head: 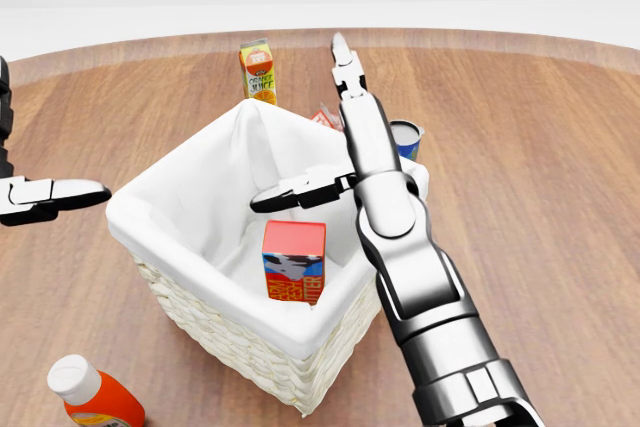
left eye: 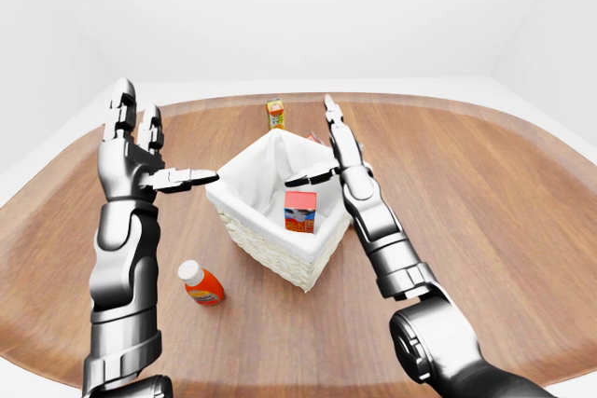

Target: Pick up the butter and put it in the basket.

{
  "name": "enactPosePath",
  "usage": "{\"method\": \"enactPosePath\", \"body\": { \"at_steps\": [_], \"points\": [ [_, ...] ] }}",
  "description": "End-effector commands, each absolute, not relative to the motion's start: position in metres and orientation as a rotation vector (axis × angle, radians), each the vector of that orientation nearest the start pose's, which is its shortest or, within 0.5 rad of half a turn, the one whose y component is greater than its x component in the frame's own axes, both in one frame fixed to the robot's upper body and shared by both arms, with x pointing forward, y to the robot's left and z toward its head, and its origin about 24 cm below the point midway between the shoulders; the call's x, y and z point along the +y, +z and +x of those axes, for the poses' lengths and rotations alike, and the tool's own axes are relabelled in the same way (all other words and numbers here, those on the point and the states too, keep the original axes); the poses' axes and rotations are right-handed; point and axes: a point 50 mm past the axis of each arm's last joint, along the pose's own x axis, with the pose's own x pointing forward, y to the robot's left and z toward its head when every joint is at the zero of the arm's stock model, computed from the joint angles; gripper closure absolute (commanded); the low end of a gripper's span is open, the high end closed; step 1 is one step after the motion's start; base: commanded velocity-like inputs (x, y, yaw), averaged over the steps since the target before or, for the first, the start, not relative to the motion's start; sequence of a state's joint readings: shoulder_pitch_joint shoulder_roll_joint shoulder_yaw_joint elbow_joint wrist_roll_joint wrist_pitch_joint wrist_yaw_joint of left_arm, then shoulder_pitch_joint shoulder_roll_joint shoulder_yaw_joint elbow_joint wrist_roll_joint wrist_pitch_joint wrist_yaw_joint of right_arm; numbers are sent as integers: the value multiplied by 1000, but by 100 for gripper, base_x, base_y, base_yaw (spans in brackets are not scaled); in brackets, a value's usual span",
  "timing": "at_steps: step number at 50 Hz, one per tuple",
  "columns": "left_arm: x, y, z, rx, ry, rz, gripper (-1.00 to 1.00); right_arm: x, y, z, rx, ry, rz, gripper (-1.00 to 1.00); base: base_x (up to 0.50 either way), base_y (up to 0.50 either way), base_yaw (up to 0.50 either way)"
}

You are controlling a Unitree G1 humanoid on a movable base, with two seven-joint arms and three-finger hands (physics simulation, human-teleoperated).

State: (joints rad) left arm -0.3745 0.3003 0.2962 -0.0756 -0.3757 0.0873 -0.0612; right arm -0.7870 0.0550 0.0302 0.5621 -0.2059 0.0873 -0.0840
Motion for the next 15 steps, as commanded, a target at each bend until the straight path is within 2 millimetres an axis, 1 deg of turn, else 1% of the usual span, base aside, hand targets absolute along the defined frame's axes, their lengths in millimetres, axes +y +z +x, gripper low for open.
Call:
{"method": "enactPosePath", "body": {
  "at_steps": [1,7,15],
  "points": [
    [236,185,293,-467,67,-103,-100,-86,156,357,-263,124,-229,-100,0,0,0],
    [235,186,289,-482,61,-95,-100,-100,158,355,-277,99,-215,-100,0,0,0],
    [233,187,286,-491,56,-87,-100,-110,156,347,-288,84,-210,-100,0,0,0]
  ]
}}
